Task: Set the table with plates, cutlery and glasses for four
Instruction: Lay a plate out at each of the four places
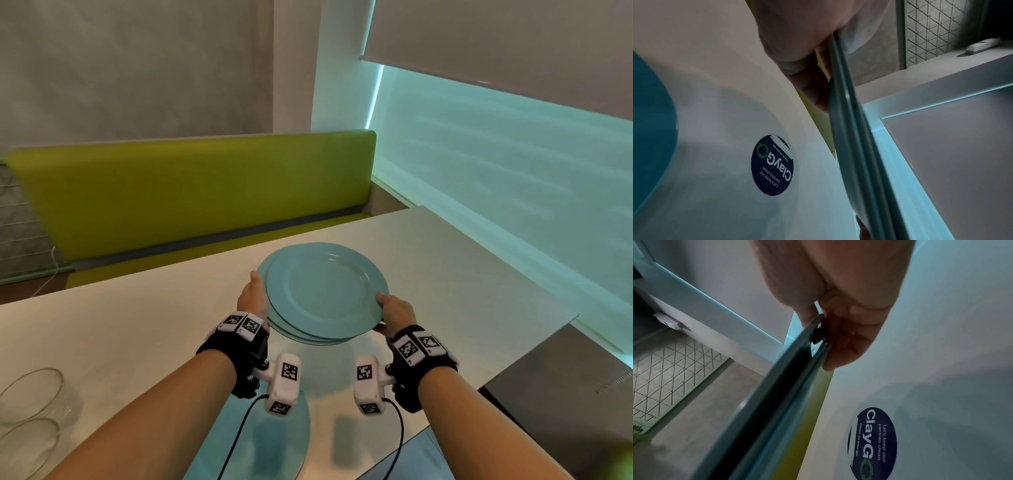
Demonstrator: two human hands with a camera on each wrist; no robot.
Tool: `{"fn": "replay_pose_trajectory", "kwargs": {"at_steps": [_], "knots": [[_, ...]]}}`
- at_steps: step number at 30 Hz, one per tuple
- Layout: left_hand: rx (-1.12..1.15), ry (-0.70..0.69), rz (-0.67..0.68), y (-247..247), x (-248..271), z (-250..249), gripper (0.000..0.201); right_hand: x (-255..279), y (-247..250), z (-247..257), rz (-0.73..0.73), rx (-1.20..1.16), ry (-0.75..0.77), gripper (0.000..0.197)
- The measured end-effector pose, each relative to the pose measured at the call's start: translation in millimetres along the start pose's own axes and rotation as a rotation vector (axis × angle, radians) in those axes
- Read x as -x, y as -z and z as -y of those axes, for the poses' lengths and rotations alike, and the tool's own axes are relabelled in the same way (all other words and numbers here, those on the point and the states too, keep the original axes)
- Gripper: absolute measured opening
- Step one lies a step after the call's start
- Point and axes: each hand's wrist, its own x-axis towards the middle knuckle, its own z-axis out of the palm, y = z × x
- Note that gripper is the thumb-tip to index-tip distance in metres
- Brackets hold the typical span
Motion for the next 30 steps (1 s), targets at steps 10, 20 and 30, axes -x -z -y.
{"fn": "replay_pose_trajectory", "kwargs": {"at_steps": [10, 20, 30], "knots": [[-0.116, -0.093, -0.157, 2, -14, -3, 0.056, -29, 30, -1, -0.149, -0.109, -0.012, 0.032], [-0.218, -0.088, -0.338, 29, -28, -10, 0.058, -45, 69, -41, -0.28, -0.255, -0.109, 0.042], [-0.223, -0.061, -0.317, 23, -25, -4, 0.061, -55, 92, -85, -0.275, 0.168, -0.191, 0.037]]}}
